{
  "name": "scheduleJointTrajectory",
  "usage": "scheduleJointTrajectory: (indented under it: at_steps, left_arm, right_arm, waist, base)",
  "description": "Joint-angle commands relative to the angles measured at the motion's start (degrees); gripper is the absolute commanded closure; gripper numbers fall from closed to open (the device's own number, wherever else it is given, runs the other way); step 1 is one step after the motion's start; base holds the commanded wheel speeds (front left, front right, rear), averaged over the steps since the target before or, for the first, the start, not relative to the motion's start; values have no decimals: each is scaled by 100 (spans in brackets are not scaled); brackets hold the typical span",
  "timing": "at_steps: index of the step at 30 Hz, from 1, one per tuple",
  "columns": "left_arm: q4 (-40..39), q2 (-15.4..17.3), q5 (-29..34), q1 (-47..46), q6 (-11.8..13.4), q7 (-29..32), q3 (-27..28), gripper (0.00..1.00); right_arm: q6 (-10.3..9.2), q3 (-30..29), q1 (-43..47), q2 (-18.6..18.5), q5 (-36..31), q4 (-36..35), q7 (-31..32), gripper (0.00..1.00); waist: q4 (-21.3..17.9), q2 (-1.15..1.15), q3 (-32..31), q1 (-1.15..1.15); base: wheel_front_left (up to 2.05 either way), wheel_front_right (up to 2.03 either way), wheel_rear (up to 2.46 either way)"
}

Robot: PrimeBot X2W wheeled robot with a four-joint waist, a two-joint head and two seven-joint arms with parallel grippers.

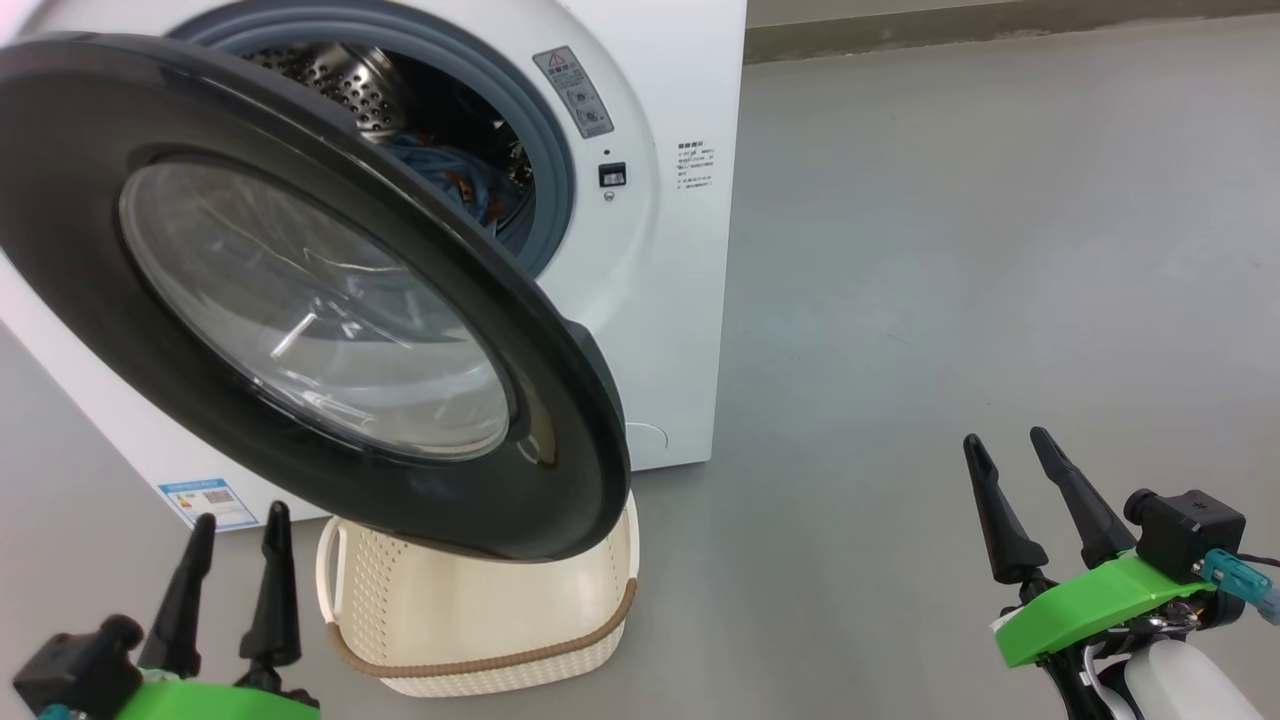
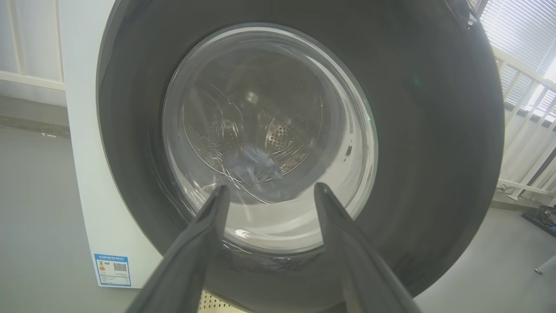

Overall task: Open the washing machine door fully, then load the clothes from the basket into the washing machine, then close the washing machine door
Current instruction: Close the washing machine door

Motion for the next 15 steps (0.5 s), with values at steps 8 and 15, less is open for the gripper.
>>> scheduleJointTrajectory:
  at_steps: [8, 15]
  left_arm:
    - [-221, -199, 349, 108, -12, -53, 295, 0]
    - [-226, -237, 425, 127, -12, -53, 317, 0]
  right_arm:
    - [25, 179, -84, -145, 43, -131, -47, 0]
    - [25, 212, -80, -165, 44, -119, -47, 0]
  waist:
    - [50, 0, 2, 0]
    - [76, 0, 3, 0]
  base:
    - [0, 0, 0]
    - [0, 0, 0]
